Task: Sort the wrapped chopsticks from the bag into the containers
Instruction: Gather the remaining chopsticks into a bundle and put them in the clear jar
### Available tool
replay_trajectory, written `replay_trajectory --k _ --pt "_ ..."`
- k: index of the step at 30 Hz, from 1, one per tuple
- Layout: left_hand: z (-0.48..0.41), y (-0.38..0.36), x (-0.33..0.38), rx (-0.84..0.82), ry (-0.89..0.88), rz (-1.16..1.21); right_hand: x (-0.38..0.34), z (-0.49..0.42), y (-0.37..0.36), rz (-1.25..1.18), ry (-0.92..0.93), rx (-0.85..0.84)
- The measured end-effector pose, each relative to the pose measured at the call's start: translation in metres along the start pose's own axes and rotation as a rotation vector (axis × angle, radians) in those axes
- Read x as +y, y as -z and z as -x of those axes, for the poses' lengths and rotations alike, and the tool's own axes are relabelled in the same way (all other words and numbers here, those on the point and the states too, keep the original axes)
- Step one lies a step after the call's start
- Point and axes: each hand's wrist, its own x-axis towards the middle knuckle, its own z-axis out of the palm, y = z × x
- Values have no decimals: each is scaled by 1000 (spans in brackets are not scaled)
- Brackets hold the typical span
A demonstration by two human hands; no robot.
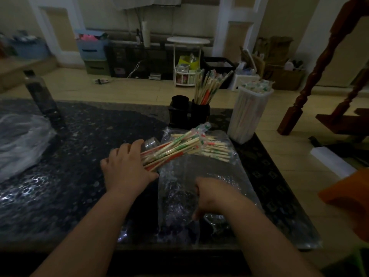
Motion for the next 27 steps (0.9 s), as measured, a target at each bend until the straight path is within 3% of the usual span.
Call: replay_trajectory --k 7,12,19,23,27 --pt "0 -1 -1 0 5 2 -6 -7 -21 137 41 94" --pt "0 1 -2 -18 9 8 -9 -16 -28 165 63 262" --pt "0 2 -2 -19 13 13 -14 -12 -31 178 83 185" --pt "0 1 -1 -6 5 10 -18 -17 -36 128 76 338" --pt "0 1 -2 -14 5 1 -18 -18 -30 39 -68 451"
